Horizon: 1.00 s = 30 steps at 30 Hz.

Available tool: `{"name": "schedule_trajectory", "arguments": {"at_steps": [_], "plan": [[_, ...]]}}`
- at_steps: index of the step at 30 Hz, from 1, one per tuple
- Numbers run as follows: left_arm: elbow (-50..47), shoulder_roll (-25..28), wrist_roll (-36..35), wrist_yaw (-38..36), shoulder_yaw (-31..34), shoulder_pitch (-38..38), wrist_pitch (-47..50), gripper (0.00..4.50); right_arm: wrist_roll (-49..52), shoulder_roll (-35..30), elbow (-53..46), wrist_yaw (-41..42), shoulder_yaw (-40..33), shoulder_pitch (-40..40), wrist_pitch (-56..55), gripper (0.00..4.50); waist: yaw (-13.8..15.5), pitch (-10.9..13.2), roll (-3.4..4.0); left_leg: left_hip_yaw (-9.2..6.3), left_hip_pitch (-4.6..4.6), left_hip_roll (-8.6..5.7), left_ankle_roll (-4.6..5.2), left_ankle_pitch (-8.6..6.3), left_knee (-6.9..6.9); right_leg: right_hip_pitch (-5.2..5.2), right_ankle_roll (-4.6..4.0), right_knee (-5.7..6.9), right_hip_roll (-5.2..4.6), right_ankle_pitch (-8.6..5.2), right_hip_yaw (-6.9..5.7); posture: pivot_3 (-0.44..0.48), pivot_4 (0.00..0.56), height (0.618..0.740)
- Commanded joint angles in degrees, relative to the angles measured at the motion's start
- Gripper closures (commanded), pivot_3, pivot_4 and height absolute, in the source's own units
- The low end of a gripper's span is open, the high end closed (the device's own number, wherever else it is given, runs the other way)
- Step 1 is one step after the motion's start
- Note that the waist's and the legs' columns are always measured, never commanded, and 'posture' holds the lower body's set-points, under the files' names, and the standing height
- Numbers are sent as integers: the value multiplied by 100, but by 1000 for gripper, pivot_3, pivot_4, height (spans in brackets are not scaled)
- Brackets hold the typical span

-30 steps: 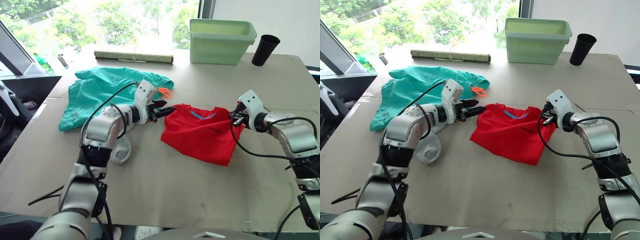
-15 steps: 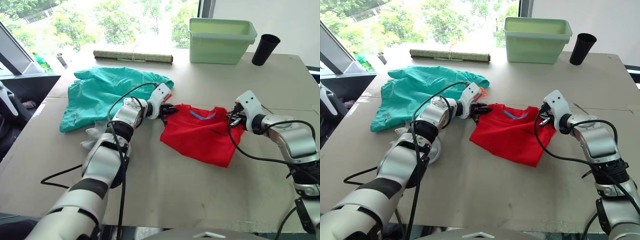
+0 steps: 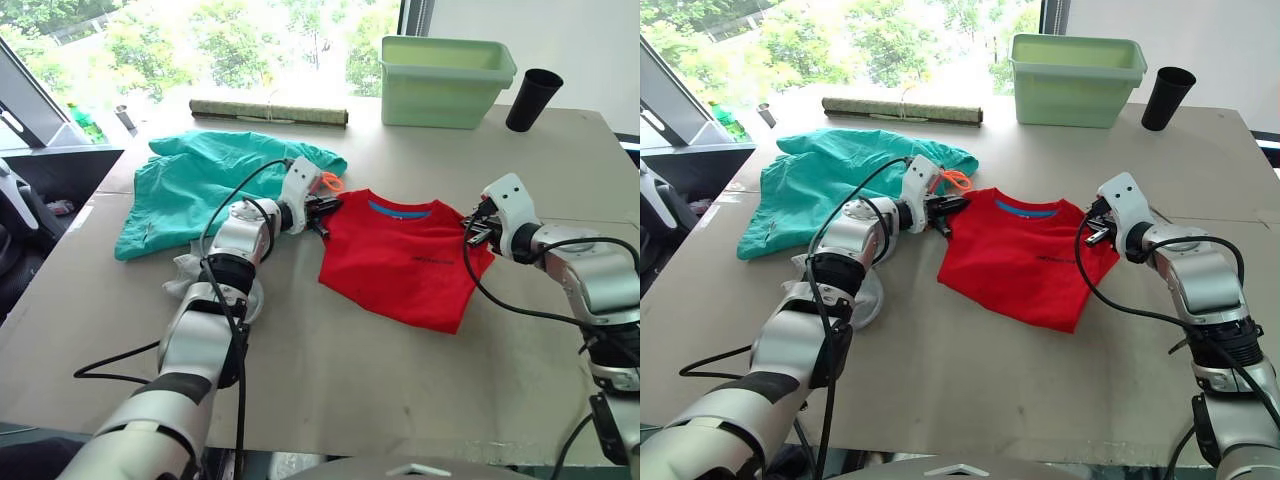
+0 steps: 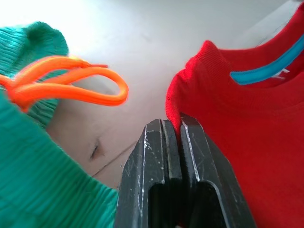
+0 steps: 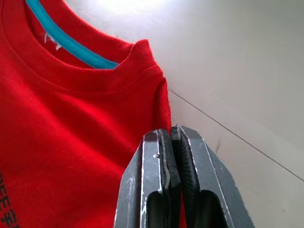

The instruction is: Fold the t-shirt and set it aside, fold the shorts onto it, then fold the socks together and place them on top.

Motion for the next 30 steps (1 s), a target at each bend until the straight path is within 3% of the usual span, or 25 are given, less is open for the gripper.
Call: {"name": "schedule_trajectory", "arguments": {"at_steps": [1,4,5,7,9,12,16,19,22,26,28,30], "plan": [[-1051,193,-493,-265,373,313,600,3543,-76,-214,-405,119,-132,148,-391,3658,-8,0,0,1,0,1,0,0,-1,-2,0,1,1,0,1,0,150,740],[-2468,395,-1393,-715,725,841,1655,2118,221,-199,-1134,208,-497,514,-516,2216,-24,1,0,0,0,11,-3,0,-4,-3,-1,3,6,0,0,0,150,740],[-3132,490,-1821,-855,840,1088,2190,1775,475,-118,-1518,277,-702,706,-508,2208,-28,2,0,0,0,13,-3,1,-5,-4,0,3,7,0,1,0,150,740],[-4207,655,-2502,-977,962,1509,3054,1775,903,64,-2133,289,-1028,1020,-345,2208,-22,2,0,-3,11,16,-6,-1,-15,0,-1,0,9,-1,2,0,150,740],[-4914,567,-2802,-629,1002,1848,3520,1775,927,196,-2587,159,-977,1388,-433,2208,-1,-1,2,-6,6,17,-13,4,-15,-1,-1,0,9,-1,0,0,150,740],[-5580,240,-2438,61,571,2602,3304,1775,463,1062,-2836,-764,-401,1948,-802,2208,13,-7,0,-20,20,15,-13,3,-8,23,0,-6,7,-2,-5,0,150,740],[-5495,-97,-1429,1202,130,3373,2591,1775,-327,1971,-2402,-1879,122,2589,-1455,2208,10,-4,0,-19,16,9,-26,5,-2,18,13,1,1,-8,0,0,150,740],[-5438,-126,-1143,1556,132,3881,2295,1775,-867,2196,-2030,-2316,461,3139,-1805,2208,9,-11,1,-19,19,11,-34,3,-1,18,0,6,0,1,2,0,150,740],[-5430,-45,-1110,1786,323,4278,2310,1775,-1128,2232,-1830,-2575,476,3574,-1952,2208,-2,-47,8,-19,24,12,-43,-4,-6,18,-3,4,-2,1,3,0,150,740],[-5661,-26,-1368,1631,395,4491,2212,1775,-774,2169,-2109,-2252,244,3750,-2087,2208,1,-99,22,-20,31,13,-47,-6,-17,20,-3,0,-2,-1,2,0,150,740],[-5847,-44,-1704,1409,567,4418,2144,1740,-407,2123,-2625,-2043,-7,3687,-1811,1634,18,-105,30,-22,33,13,-32,-19,-18,18,-8,-4,-3,-23,2,0,150,740],[-6171,76,-2432,913,887,4293,2344,1221,287,2120,-3399,-1913,-468,3559,-963,721,12,-98,34,-22,22,14,-26,-23,-17,13,-12,-4,-4,-21,2,0,150,740]]}}
